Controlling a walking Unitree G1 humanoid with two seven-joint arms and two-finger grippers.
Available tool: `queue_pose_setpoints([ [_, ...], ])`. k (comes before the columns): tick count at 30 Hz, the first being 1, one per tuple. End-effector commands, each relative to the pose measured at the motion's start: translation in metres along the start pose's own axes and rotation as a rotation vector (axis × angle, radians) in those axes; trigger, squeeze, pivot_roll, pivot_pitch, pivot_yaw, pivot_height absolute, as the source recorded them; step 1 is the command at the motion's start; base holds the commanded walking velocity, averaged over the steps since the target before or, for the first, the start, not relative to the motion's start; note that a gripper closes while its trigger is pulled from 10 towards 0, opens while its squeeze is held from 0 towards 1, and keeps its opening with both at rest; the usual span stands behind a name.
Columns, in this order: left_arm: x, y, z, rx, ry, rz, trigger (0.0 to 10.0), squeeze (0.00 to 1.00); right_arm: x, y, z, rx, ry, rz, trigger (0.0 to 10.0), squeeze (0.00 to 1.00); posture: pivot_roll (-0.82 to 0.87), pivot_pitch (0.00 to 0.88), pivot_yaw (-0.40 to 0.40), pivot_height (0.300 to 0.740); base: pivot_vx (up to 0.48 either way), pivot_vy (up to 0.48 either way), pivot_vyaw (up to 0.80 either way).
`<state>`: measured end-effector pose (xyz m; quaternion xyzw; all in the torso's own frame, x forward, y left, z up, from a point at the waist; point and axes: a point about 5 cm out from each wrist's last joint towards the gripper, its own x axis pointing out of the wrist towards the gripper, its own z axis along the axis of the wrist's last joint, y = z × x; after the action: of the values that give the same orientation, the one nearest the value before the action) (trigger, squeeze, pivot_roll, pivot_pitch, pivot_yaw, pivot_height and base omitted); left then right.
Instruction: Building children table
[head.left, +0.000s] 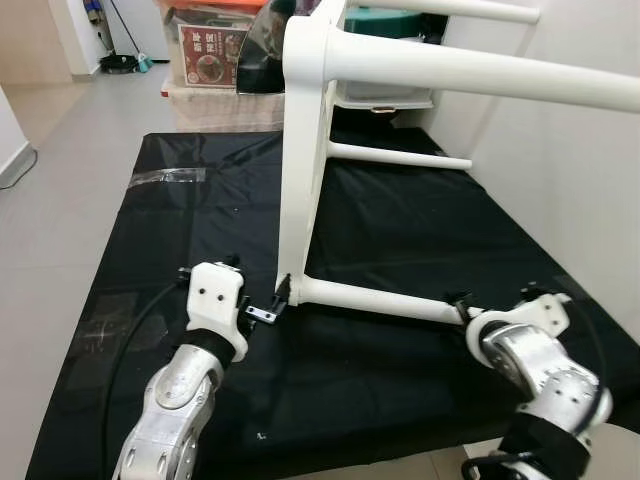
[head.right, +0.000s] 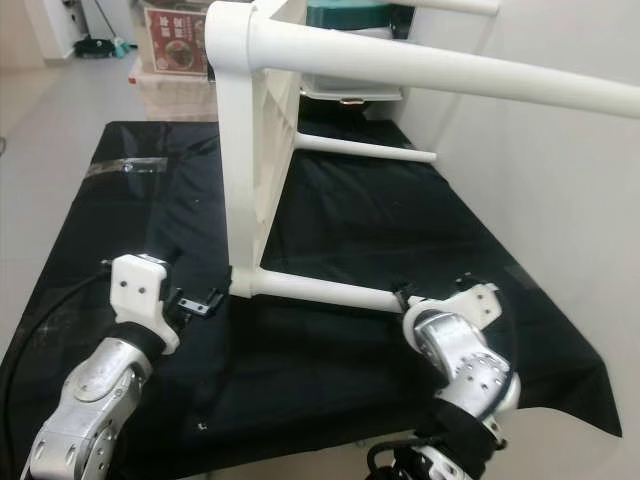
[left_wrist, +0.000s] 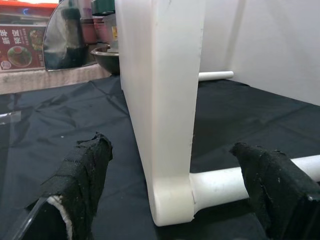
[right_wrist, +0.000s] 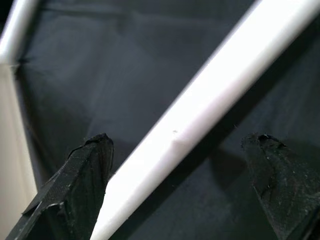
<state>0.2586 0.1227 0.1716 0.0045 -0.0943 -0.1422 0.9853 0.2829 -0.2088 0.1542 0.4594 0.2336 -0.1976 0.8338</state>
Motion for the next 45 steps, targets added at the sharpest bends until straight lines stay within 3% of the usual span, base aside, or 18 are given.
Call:
queue_pose_setpoints([
  [1, 0.001, 0.001, -0.001, 0.004, 0.01, -0.003, 10.0, 0.0, -0.003, 0.001, -0.027, -0.06, 0.08, 0.022, 10.0, 1.0, 0.07, 0.0, -0.1, 0.74, 0.0, 0.0, 0.0],
  [2, 0.001, 0.001, -0.001, 0.004, 0.01, -0.003, 10.0, 0.0, -0.003, 0.001, -0.027, -0.06, 0.08, 0.022, 10.0, 1.0, 0.07, 0.0, -0.1, 0.74, 0.0, 0.0, 0.0],
  [3, 0.002, 0.001, -0.001, 0.005, 0.008, 0.001, 10.0, 0.0, -0.007, 0.01, -0.026, -0.215, 0.067, 0.092, 10.0, 1.0, 0.07, 0.0, -0.104, 0.74, 0.0, 0.0, 0.0],
  [4, 0.002, 0.001, -0.001, 0.005, 0.008, 0.001, 10.0, 0.0, -0.007, 0.01, -0.026, -0.215, 0.067, 0.092, 10.0, 1.0, 0.07, 0.0, -0.104, 0.74, 0.0, 0.0, 0.0],
  [5, 0.002, 0.002, -0.001, 0.008, 0.006, 0.007, 10.0, 0.0, -0.015, 0.028, -0.028, -0.669, -0.016, 0.183, 10.0, 0.3, 0.08, 0.0, -0.111, 0.74, 0.0, 0.0, 0.0],
  [6, 0.002, 0.002, -0.001, 0.008, 0.006, 0.007, 10.0, 0.0, -0.015, 0.028, -0.028, -0.669, -0.016, 0.183, 10.0, 0.3, 0.08, 0.0, -0.111, 0.74, 0.0, 0.0, 0.0],
  [7, 0.002, 0.003, -0.001, 0.013, 0.003, 0.01, 10.0, 0.0, -0.017, 0.033, -0.034, -0.876, -0.059, 0.209, 10.0, 0.0, 0.09, 0.0, -0.112, 0.74, 0.0, 0.0, 0.0],
  [10, 0.002, 0.004, -0.001, 0.016, 0.002, 0.011, 10.0, 0.0, -0.017, 0.034, -0.034, -0.898, -0.084, 0.212, 10.0, 0.0, 0.1, 0.0, -0.116, 0.74, 0.0, 0.0, 0.0],
  [12, 0.004, 0.008, -0.001, 0.026, -0.002, 0.015, 10.0, 0.0, -0.019, 0.043, -0.026, -1.042, -0.23, 0.206, 10.0, 0.0, 0.1, 0.0, -0.117, 0.74, 0.0, 0.0, 0.0],
  [13, 0.004, 0.008, -0.001, 0.026, -0.002, 0.015, 10.0, 0.0, -0.019, 0.043, -0.026, -1.042, -0.23, 0.206, 10.0, 0.0, 0.1, 0.0, -0.117, 0.74, 0.0, 0.0, 0.0],
  [17, 0.012, 0.015, -0.004, 0.053, -0.002, -0.015, 10.0, 0.0, -0.028, 0.06, 0.0, -1.27, -0.576, 0.191, 10.0, 0.0, 0.1, 0.0, -0.111, 0.74, 0.0, 0.0, 0.0],
  [24, 0.021, 0.014, -0.006, 0.065, 0.001, -0.084, 10.0, 0.0, -0.032, 0.059, 0.019, -1.37, -0.719, 0.147, 10.0, 0.0, 0.08, 0.0, -0.094, 0.74, 0.0, 0.0, 0.0],
  [27, 0.027, 0.01, -0.007, 0.069, 0.0, -0.127, 10.0, 0.0, -0.04, 0.058, 0.034, -1.536, -0.895, 0.088, 10.0, 0.0, 0.07, 0.0, -0.087, 0.74, 0.0, 0.0, 0.0],
  [28, 0.027, 0.01, -0.007, 0.069, 0.0, -0.127, 10.0, 0.0, -0.04, 0.058, 0.034, -1.536, -0.895, 0.088, 10.0, 0.0, 0.07, 0.0, -0.087, 0.74, 0.0, 0.0, 0.0],
  [30, 0.031, 0.006, -0.009, 0.068, 0.0, -0.158, 10.0, 0.0, -0.043, 0.055, 0.038, -1.659, -0.997, 0.069, 10.0, 0.0, 0.07, 0.0, -0.085, 0.74, 0.0, 0.0, 0.0],
  [35, 0.034, 0.004, -0.012, 0.077, 0.004, -0.172, 10.0, 0.0, -0.044, 0.054, 0.042, -1.702, -1.046, 0.048, 10.0, 0.0, 0.07, 0.0, -0.086, 0.74, 0.0, 0.0, 0.0],
  [40, 0.043, 0.002, -0.02, 0.104, 0.034, -0.186, 10.0, 0.0, -0.053, 0.064, 0.077, -1.767, -1.237, -0.088, 10.0, 0.0, 0.06, 0.0, -0.083, 0.74, 0.0, 0.0, 0.0],
  [45, 0.044, 0.0, -0.021, 0.105, 0.038, -0.187, 10.0, 0.0, -0.056, 0.069, 0.087, -1.779, -1.279, -0.114, 10.0, 0.0, 0.06, 0.0, -0.086, 0.74, 0.0, 0.0, 0.0],
])
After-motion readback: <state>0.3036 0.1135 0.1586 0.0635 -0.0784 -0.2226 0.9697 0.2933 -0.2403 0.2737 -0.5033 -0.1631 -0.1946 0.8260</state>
